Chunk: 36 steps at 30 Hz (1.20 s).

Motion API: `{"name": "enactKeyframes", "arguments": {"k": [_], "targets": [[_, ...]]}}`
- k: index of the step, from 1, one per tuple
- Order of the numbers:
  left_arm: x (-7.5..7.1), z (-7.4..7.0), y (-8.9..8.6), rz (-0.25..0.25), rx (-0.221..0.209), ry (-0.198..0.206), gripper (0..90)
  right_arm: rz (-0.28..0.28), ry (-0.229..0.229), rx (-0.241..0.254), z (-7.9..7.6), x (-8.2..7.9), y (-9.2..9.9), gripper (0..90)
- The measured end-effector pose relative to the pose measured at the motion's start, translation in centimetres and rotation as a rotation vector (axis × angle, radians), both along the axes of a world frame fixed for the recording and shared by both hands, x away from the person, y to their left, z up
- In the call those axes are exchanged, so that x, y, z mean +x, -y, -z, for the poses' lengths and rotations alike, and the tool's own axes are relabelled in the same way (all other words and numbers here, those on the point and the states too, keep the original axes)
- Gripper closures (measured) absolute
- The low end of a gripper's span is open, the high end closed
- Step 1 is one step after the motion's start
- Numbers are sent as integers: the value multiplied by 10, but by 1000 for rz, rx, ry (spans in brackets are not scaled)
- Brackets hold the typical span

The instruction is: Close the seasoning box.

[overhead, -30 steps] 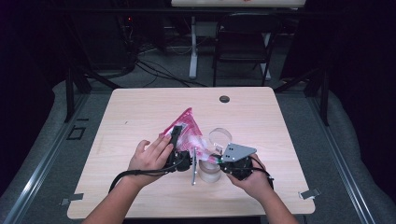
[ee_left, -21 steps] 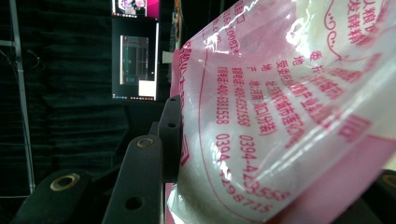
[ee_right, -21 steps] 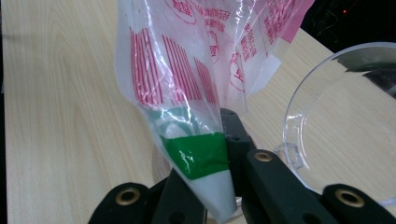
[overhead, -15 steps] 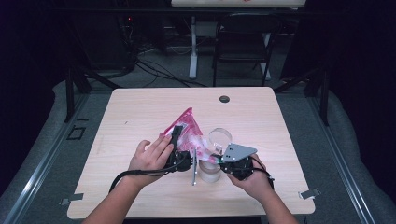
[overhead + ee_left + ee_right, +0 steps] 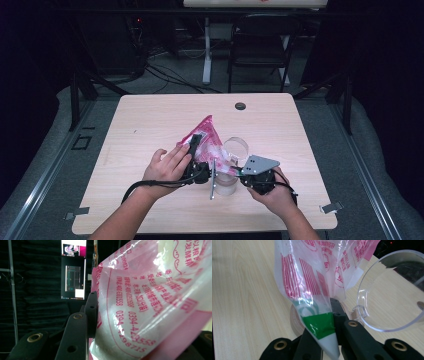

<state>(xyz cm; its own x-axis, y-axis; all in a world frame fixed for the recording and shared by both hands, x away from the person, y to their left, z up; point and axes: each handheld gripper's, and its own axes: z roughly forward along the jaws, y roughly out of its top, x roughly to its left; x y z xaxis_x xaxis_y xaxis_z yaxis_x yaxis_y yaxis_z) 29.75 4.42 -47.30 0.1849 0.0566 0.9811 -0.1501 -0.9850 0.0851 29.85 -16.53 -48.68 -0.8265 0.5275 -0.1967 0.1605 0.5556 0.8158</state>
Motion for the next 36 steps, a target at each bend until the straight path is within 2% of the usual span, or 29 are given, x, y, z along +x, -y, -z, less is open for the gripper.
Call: {"name": "enactKeyframes", "arguments": {"k": [5,14,26,33,36], "targets": [[0,0,2,5,-5,-4,657,12,-2,-3,1,-1,2,899],[0,0,2,17,-1,11,657,6,-5,-13,3,0,1,898],[1,0,2,18,-2,7,657,10,-3,-17,3,0,1,898],[-1,-1,1,2,6,9,654,5,-3,-12,3,1,-1,898],[-1,-1,0,9,-4,11,655,1,-5,-12,3,2,-2,898]]}}
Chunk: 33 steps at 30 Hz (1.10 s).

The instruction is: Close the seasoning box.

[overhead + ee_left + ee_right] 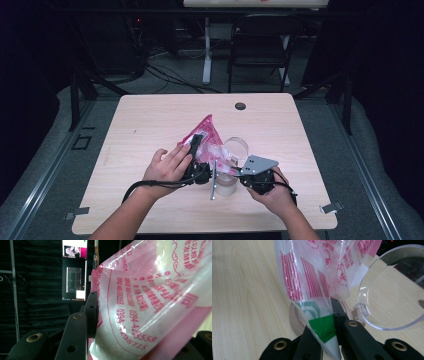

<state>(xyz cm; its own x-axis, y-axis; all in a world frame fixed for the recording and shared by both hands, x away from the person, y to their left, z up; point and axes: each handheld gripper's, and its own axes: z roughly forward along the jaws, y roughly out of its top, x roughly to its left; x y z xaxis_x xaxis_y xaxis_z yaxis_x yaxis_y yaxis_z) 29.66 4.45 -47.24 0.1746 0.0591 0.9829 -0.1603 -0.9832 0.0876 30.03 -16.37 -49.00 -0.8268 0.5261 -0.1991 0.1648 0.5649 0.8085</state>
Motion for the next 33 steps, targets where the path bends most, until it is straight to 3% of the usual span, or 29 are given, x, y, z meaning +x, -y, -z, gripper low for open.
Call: {"name": "enactKeyframes", "arguments": {"k": [24,29,33], "targets": [[0,1,1,4,4,-5,655,5,-6,-2,1,2,1,899],[-1,1,-1,-16,4,-18,656,-4,-11,-6,1,4,0,898],[-1,3,-5,-31,-23,-45,658,-8,-8,-9,1,4,-2,898]]}}
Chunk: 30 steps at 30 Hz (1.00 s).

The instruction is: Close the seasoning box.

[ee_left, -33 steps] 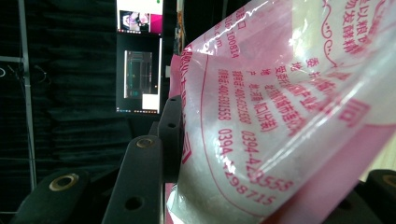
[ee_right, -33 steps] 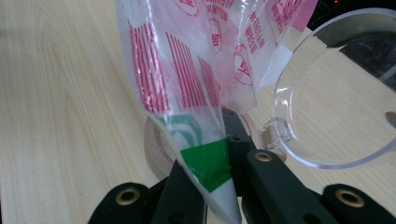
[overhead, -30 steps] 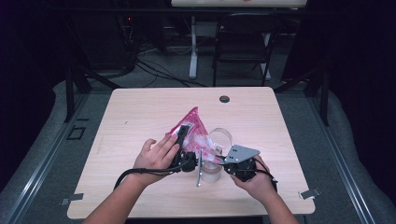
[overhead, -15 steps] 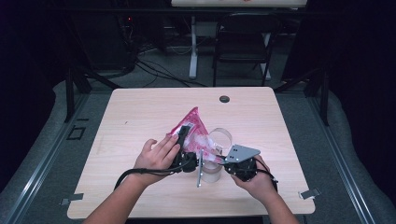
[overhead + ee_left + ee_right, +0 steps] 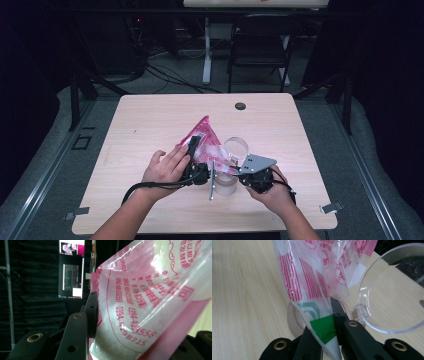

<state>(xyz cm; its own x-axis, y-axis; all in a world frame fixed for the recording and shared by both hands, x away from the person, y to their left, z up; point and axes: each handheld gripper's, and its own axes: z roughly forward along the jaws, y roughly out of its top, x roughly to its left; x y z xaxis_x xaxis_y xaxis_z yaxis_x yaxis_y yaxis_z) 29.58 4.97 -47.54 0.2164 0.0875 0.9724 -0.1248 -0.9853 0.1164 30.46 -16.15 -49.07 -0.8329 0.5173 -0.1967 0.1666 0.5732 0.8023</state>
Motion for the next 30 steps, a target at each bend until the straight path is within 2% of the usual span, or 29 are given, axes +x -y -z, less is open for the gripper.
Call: {"name": "enactKeyframes", "arguments": {"k": [4,5,10,26,30], "targets": [[0,4,-4,-16,-22,-31,662,-2,2,2,-1,2,-2,898],[1,4,-5,-15,-23,-27,663,-4,4,1,-1,2,-2,898],[1,6,-9,-37,-42,-57,666,-12,8,7,-3,3,-4,897],[0,14,-14,-62,-90,-91,671,-13,17,8,-4,3,-7,897],[0,16,-15,-55,-99,-92,672,-13,17,7,-3,3,-8,897]]}}
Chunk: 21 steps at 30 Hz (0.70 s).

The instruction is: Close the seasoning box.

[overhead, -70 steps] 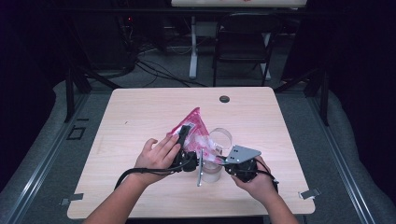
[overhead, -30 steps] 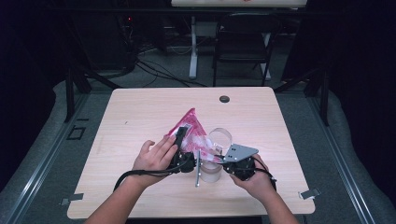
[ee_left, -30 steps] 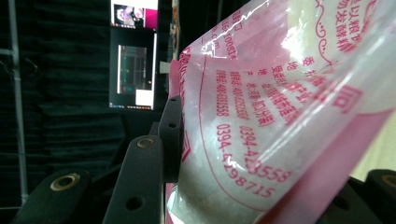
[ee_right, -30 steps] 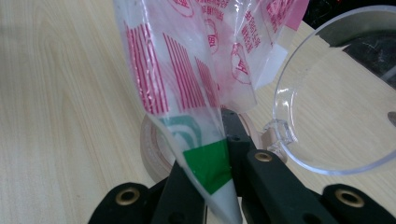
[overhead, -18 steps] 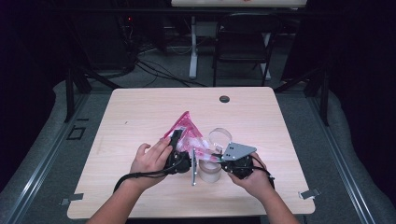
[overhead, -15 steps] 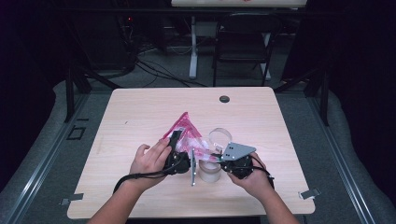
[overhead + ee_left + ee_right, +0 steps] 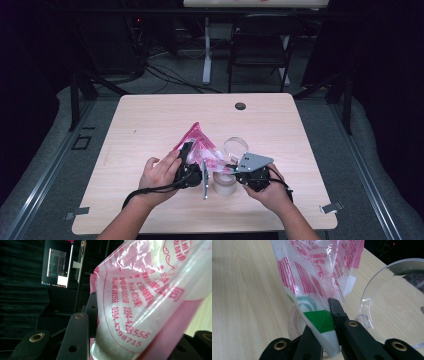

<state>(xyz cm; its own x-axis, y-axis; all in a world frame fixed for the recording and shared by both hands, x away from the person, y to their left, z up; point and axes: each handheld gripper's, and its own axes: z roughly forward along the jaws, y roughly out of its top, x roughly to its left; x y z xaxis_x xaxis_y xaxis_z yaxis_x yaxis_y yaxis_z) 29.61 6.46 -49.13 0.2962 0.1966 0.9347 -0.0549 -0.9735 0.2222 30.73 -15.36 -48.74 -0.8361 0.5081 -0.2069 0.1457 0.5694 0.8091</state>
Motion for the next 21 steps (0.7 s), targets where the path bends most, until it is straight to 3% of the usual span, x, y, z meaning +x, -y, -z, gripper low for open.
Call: {"name": "enactKeyframes", "arguments": {"k": [21], "targets": [[1,0,-1,-1,12,9,666,-8,-2,-5,1,0,-1,897]]}}
